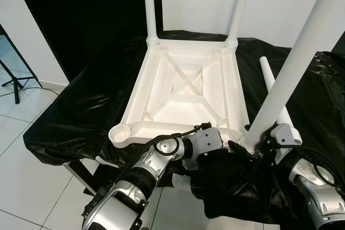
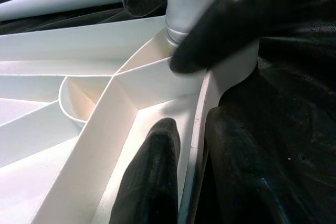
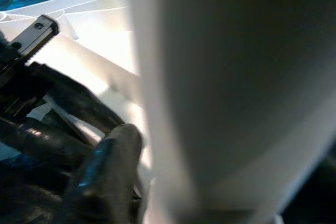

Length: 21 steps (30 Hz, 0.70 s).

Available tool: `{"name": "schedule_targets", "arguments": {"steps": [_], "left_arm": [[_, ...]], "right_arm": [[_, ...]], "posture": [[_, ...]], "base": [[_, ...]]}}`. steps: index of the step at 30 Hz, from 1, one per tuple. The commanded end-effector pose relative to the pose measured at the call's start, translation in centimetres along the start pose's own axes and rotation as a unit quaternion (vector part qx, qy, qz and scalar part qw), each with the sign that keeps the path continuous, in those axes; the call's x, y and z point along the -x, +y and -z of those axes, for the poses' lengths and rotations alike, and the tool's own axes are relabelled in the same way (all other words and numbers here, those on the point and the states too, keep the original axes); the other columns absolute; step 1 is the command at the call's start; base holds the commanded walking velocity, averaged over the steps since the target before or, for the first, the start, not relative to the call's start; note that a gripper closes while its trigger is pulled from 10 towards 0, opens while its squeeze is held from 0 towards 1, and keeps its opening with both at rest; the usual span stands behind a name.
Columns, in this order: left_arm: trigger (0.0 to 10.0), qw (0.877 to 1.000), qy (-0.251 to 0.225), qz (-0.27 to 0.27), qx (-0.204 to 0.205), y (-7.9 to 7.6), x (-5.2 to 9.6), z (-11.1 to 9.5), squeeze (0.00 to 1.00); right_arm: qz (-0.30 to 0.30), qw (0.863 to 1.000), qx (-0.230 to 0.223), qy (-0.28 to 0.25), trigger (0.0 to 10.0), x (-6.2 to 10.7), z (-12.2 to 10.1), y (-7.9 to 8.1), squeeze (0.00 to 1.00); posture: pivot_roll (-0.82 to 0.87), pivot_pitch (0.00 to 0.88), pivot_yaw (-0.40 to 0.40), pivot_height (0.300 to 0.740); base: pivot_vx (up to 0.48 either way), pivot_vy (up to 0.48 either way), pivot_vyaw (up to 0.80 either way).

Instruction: Building children table

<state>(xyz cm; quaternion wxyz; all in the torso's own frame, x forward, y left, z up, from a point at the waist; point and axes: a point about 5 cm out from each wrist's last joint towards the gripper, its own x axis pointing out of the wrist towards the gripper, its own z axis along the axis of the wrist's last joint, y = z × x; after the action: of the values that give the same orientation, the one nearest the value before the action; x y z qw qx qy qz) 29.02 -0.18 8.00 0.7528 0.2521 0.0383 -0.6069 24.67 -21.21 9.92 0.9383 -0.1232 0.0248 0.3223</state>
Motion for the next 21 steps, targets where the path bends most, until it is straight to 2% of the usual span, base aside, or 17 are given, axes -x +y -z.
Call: {"name": "schedule_targets", "arguments": {"steps": [1, 6, 11, 17, 19, 21], "left_arm": [[10.0, 0.994, 0.090, 0.011, 0.056, -2.4, 0.6, 4.3, 0.00], [10.0, 0.995, 0.086, 0.005, 0.059, -2.3, 0.2, 4.0, 0.00], [10.0, 0.995, 0.084, 0.004, 0.061, -2.2, 0.2, 4.0, 0.00], [10.0, 0.995, 0.086, 0.008, 0.059, -2.2, 0.3, 4.1, 0.00], [10.0, 0.995, 0.086, 0.010, 0.056, -2.2, 0.3, 4.0, 0.00], [10.0, 0.995, 0.085, 0.011, 0.055, -2.1, 0.2, 3.8, 0.00]], "right_arm": [[-0.046, 0.999, -0.022, 0.013, 0.0, -0.1, 0.8, 1.1, 0.00], [-0.039, 0.998, -0.049, 0.010, 0.0, -0.3, 1.1, 1.3, 0.00], [-0.003, 0.995, -0.098, 0.002, 0.0, -0.8, 1.5, 2.6, 0.00], [0.026, 0.992, -0.124, -0.011, 0.0, -1.5, 1.4, 3.7, 0.00], [0.109, 0.985, -0.127, -0.040, 0.0, -2.6, 1.1, 5.0, 0.00], [0.178, 0.975, -0.123, -0.051, 0.0, -3.1, 1.1, 5.1, 0.00]], "posture": [[0.24, 0.000, -0.015, 0.740], [0.23, 0.000, -0.029, 0.740], [0.21, 0.000, -0.018, 0.740], [0.21, 0.000, -0.014, 0.740], [0.21, 0.000, -0.008, 0.740], [0.21, 0.000, -0.008, 0.740]], "base": [[0.000, 0.000, 0.00], [0.000, 0.000, 0.00], [0.000, 0.000, 0.00], [0.000, 0.000, 0.00], [0.000, 0.000, 0.00], [0.000, 0.000, 0.00]]}}
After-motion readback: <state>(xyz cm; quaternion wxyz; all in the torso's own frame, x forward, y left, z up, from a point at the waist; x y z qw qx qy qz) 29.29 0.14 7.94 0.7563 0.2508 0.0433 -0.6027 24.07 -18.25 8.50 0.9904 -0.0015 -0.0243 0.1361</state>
